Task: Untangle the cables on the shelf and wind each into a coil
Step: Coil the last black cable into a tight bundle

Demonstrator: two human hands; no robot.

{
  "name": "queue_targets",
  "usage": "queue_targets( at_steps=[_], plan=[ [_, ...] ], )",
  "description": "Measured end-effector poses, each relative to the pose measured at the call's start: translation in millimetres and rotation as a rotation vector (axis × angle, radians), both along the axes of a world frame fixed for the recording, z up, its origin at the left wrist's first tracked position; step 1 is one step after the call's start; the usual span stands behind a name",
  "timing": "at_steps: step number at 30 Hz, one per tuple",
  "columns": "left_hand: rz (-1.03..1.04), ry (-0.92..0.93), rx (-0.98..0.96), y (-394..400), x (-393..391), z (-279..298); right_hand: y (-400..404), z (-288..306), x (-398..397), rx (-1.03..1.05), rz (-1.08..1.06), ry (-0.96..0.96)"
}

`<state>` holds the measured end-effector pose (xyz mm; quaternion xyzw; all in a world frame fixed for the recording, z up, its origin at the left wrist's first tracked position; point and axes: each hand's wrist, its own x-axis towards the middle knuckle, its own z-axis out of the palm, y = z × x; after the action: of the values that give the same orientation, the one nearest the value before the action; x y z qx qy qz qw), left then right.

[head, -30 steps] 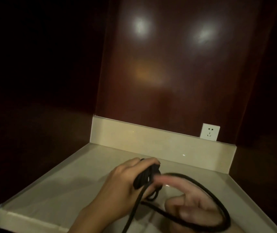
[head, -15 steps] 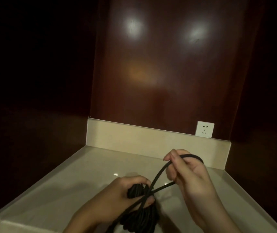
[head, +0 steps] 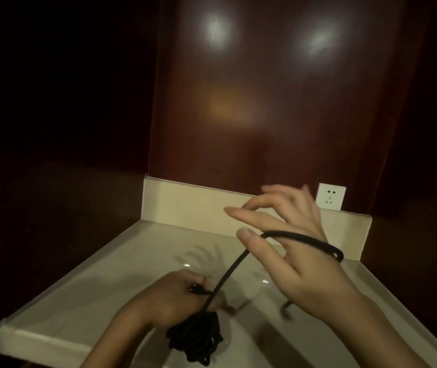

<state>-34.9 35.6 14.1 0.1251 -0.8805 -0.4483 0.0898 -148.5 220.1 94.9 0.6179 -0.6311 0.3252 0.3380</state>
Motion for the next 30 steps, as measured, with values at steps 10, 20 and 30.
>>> queue_targets(
  at_steps=[10, 20, 30],
  plan=[
    [-0.312, 0.337, 0.402, 30, 14, 27, -10, -31, -20, -0.151, 0.551, -1.369],
    [-0.315, 0.5, 1.316, 55, -2, 17, -31, -76, -7, -0.299, 0.555, -1.806],
    [-0.048, 0.824, 1.404, 59, -20, 16, -56, -104, 31, -0.608, 0.449, -1.533]
  ],
)
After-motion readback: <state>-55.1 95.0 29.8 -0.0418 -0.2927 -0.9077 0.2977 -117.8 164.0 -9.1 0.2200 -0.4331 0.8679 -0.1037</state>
